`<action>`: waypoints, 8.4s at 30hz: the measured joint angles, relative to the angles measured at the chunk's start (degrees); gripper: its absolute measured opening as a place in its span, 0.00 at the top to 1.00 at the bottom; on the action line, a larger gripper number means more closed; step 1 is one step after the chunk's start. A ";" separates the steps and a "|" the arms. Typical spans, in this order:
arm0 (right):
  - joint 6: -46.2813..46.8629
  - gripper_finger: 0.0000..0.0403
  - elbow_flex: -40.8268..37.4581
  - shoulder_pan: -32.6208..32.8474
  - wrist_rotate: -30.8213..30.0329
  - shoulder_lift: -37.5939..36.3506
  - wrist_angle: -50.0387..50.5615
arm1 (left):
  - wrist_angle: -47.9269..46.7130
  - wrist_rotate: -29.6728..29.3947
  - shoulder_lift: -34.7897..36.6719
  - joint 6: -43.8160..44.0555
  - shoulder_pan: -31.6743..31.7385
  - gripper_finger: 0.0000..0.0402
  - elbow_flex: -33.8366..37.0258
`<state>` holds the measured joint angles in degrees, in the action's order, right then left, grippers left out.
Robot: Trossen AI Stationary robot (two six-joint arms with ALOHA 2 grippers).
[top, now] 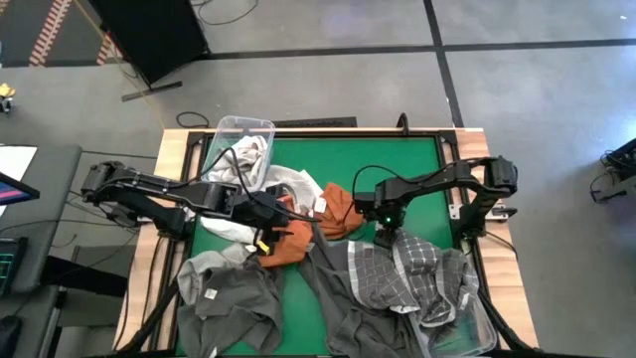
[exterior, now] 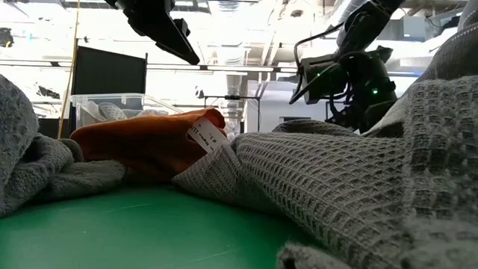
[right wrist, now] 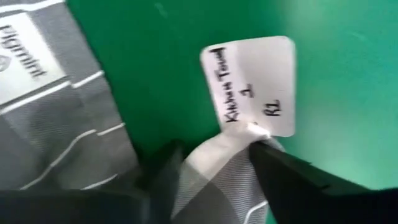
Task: Sort towels by color in basket
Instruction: Put the gray patterned towel into the bottom transparent bin
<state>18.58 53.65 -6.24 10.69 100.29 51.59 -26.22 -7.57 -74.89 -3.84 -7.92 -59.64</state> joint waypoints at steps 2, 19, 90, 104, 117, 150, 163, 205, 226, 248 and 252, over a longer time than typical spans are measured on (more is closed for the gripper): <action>-0.24 0.58 -0.05 0.48 -0.23 0.03 -0.01 | 0.01 0.00 0.00 0.00 0.01 0.58 0.00; -4.71 0.97 16.62 3.77 -0.19 -4.48 13.07 | 0.00 0.01 0.00 0.00 0.01 0.58 0.00; 64.10 0.44 1.27 61.77 -5.57 -32.94 -12.03 | 0.00 0.00 0.00 0.00 0.00 0.58 0.00; 29.80 0.44 6.16 42.65 -9.89 -37.65 -9.26 | 0.01 0.00 0.00 0.00 0.01 0.58 0.00; 10.23 0.43 8.87 13.53 9.04 -31.39 3.98 | -0.01 0.00 0.00 0.00 0.00 0.58 0.00; 0.60 0.27 8.83 4.90 41.83 -2.03 -1.27 | 0.00 0.00 0.00 0.00 0.01 0.58 0.00; -2.51 0.80 8.79 10.30 41.98 -0.87 -1.02 | -0.01 0.00 0.00 0.00 0.00 0.58 0.00; 48.70 0.96 27.59 52.40 4.12 -24.97 27.60 | -0.01 0.00 0.00 0.00 0.01 0.58 0.00; 51.13 0.95 -6.69 57.89 3.14 -14.31 -21.51 | -0.01 0.00 0.01 0.00 0.01 0.58 0.00; 30.22 0.90 -7.32 42.03 -0.42 -11.14 -6.38 | -0.01 0.00 0.01 0.00 0.01 0.58 0.00; 28.77 0.82 -7.43 40.54 2.38 -12.87 -5.76 | -0.01 0.00 0.00 0.00 0.01 0.58 0.00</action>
<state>47.34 46.22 34.30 13.07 87.42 45.83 -26.23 -7.57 -74.88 -3.84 -7.90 -59.64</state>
